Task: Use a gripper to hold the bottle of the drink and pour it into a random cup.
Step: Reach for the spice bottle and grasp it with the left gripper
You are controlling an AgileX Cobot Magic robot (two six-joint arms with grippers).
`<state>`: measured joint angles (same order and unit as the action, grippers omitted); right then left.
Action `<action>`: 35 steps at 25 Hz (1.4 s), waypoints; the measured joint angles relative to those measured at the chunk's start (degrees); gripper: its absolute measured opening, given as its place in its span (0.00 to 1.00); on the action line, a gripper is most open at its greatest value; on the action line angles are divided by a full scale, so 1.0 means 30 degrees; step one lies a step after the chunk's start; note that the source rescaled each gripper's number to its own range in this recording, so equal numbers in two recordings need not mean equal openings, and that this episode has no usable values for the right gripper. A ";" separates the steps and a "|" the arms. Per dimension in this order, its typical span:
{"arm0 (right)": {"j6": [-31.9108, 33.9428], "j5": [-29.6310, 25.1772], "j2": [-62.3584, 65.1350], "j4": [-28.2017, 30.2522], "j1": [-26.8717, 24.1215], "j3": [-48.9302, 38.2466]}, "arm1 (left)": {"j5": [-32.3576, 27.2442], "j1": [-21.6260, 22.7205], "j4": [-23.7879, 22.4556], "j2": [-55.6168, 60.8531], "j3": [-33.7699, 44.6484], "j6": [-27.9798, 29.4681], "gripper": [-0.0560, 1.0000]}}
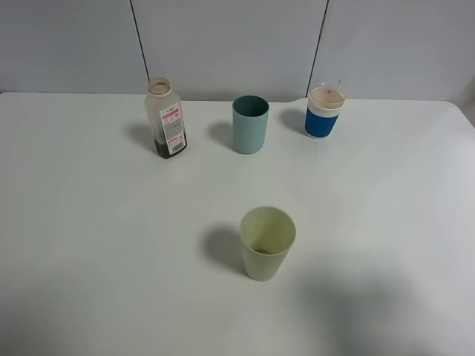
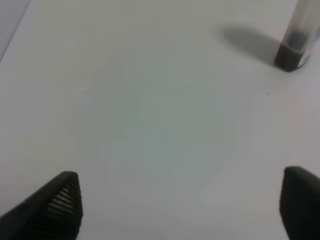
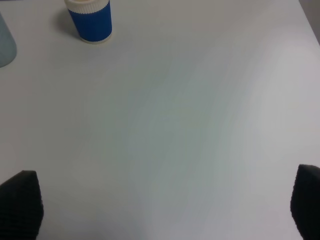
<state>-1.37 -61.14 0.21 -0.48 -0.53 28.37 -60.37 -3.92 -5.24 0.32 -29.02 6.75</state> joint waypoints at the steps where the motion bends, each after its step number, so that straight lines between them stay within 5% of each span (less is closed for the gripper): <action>1: 0.0000 0.0000 0.0000 0.0000 0.0000 0.0000 | 0.0000 0.0000 0.0000 0.0000 0.0000 0.0000 0.85; 17: 0.0000 0.0000 0.0000 0.0000 0.0000 0.0000 | 0.0061 0.0000 -0.0021 0.0000 -0.0080 0.0095 0.85; 27: 0.0000 0.0000 0.0000 0.0000 0.0000 0.0000 | 0.5072 0.0000 -0.0965 -0.1332 -0.1360 0.2282 0.99; 35: 0.0000 0.0000 0.0000 0.0000 0.0000 0.0000 | 0.7825 0.0000 -0.0965 -0.4750 -0.1360 0.2583 1.00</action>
<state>-1.37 -61.14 0.21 -0.48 -0.53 28.37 -36.90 -3.92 -8.13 -13.93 -33.10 14.50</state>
